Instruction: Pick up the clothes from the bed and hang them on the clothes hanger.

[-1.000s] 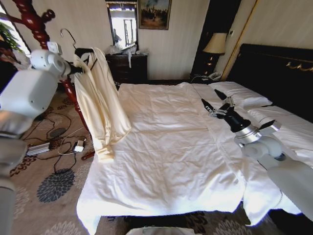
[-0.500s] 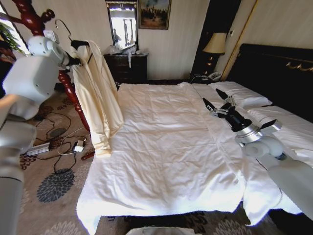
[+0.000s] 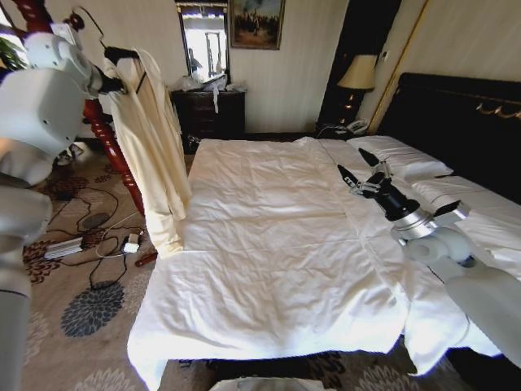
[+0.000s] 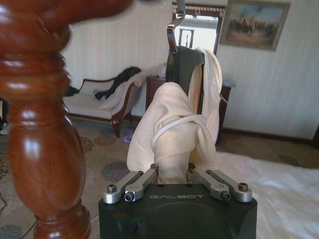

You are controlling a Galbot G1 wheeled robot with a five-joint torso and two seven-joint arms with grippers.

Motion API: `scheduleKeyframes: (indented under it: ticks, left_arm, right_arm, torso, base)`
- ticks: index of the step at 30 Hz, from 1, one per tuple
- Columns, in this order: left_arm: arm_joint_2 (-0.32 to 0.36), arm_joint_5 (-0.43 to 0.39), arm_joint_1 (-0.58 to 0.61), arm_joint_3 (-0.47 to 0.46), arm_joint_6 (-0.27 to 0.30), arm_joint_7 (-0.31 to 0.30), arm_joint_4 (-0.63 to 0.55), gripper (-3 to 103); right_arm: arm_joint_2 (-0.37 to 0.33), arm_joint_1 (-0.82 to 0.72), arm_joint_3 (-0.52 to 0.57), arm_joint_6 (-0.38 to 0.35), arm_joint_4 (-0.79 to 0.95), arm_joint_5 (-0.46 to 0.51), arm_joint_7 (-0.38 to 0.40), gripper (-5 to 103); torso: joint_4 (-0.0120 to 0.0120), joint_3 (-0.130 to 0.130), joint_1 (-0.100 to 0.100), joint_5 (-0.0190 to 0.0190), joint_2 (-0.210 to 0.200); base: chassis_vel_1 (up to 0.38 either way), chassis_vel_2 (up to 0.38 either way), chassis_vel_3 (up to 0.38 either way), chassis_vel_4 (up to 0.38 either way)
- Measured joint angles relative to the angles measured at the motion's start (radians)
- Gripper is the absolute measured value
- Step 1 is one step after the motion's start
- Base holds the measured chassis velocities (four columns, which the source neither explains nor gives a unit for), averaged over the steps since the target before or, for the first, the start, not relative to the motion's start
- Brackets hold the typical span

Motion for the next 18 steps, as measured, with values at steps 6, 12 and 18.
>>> scheduleKeyframes:
  ticks: [6, 12, 18]
  left_arm:
    - [0.095, -0.082, 0.014, -0.008, -0.001, -0.021, -0.122, 15]
    - [0.179, -0.146, 0.047, 0.003, -0.002, -0.06, -0.221, 15]
    - [0.243, -0.153, 0.097, 0.013, -0.001, -0.069, -0.279, 15]
  right_arm:
    - [-0.008, -0.005, 0.012, 0.004, 0.003, 0.01, -0.01, 100]
    - [-0.001, -0.005, 0.007, 0.004, 0.01, 0.006, -0.012, 100]
    - [0.005, -0.008, 0.001, 0.002, 0.013, -0.007, -0.011, 100]
  torso:
    - [-0.0006, 0.0, 0.0, -0.0003, 0.0]
    - [0.0004, 0.0, 0.0, -0.0002, 0.0]
    - [0.0016, 0.0, 0.0, -0.0014, 0.0]
  base:
    - [0.0, 0.0, 0.0, 0.0]
    - [0.0, 0.0, 0.0, 0.0]
    - [0.0, 0.0, 0.0, 0.0]
